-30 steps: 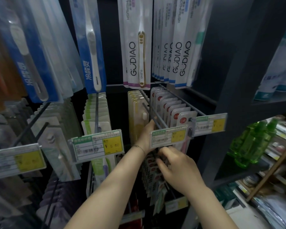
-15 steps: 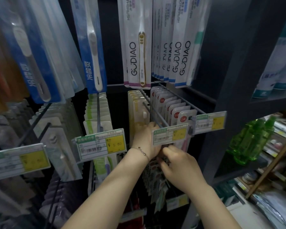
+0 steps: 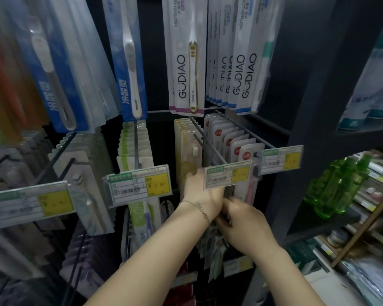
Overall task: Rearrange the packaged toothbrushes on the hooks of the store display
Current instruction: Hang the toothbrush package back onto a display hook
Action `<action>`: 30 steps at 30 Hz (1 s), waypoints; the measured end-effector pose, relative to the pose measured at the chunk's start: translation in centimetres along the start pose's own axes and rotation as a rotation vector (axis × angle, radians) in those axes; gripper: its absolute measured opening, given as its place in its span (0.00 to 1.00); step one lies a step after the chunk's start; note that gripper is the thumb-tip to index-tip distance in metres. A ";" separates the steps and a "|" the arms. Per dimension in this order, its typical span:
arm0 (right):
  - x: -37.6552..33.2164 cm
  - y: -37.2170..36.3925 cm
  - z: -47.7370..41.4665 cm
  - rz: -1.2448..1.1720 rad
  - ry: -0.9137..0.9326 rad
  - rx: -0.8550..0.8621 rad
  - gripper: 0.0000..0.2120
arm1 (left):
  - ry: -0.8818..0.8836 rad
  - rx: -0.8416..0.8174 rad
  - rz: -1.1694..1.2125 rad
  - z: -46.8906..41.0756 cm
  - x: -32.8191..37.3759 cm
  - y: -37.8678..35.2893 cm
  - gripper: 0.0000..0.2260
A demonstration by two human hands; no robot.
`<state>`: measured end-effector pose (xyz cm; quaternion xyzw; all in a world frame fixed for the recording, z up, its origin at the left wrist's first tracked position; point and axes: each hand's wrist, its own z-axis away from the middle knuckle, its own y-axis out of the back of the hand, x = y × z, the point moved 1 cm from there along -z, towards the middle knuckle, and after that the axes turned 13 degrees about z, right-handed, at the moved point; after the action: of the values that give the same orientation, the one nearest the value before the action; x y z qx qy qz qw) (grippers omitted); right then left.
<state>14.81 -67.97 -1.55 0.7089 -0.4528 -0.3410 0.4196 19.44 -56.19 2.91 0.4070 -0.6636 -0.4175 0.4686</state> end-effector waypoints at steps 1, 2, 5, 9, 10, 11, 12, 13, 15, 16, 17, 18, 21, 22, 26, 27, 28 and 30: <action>-0.1 -0.1 0.1 0.002 0.004 0.000 0.05 | -0.073 0.003 -0.063 0.3 0.3 0.3 0.13; -0.1 -0.1 0.1 0.005 0.009 -0.002 0.05 | -0.067 0.009 -0.060 1.0 0.5 0.9 0.14; -0.3 -0.5 0.4 0.023 0.015 -0.026 0.04 | -0.081 0.064 -0.109 2.1 -0.5 0.6 0.18; -0.3 -1.5 0.9 0.053 0.025 -0.037 0.07 | -0.048 0.059 -0.036 3.3 -1.9 -0.4 0.17; -0.3 -1.7 1.1 0.054 0.035 -0.042 0.08 | -0.048 0.074 -0.016 3.7 -2.1 -0.7 0.16; -0.3 -1.9 1.4 0.052 0.044 -0.047 0.07 | -0.042 0.081 -0.004 4.0 -2.4 -1.0 0.15; -0.2 -2.0 1.6 0.051 0.050 -0.047 0.06 | -0.036 0.079 0.000 4.5 -2.6 -1.3 0.13; -0.1 -2.1 1.8 0.050 0.052 -0.045 0.05 | -0.032 0.086 0.002 4.9 -2.9 -1.9 0.12; 0.0 -2.5 2.4 0.053 0.053 -0.039 0.04 | -0.029 0.121 0.015 5.9 -3.4 -2.9 0.11; -0.1 -2.8 2.7 0.056 0.055 -0.036 0.04 | -0.037 0.149 0.023 6.4 -3.5 -3.4 0.11; -0.1 -3.0 3.2 0.054 0.060 -0.030 0.04 | -0.047 0.189 0.024 7.0 -3.5 -3.7 0.11; -0.2 -3.2 3.6 0.048 0.065 -0.020 0.04 | -0.042 0.216 0.031 7.5 -3.5 -4.2 0.11; -0.5 -3.7 5.2 0.035 0.061 0.020 0.05 | -0.074 0.218 0.054 8.9 -3.1 -5.4 0.11; -0.6 -3.8 5.6 0.032 0.054 0.033 0.05 | -0.077 0.210 0.072 9.4 -3.0 -5.8 0.10; -1.1 -4.2 7.3 0.029 0.036 0.067 0.05 | -0.090 0.202 0.086 11.5 -3.1 -6.6 0.09; -1.2 -4.3 7.6 0.034 0.036 0.066 0.05 | -0.088 0.187 0.094 12.0 -3.2 -6.8 0.09; -1.2 -4.4 8.0 0.040 0.033 0.060 0.05 | -0.087 0.176 0.094 12.5 -3.3 -7.0 0.09; -1.4 -4.6 8.6 0.042 0.025 0.051 0.06 | -0.083 0.177 0.096 13.3 -3.5 -7.3 0.09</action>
<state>8.54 -68.05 -9.11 0.7138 -0.4710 -0.3117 0.4142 8.54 -52.93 -7.76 0.3968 -0.7355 -0.3508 0.4225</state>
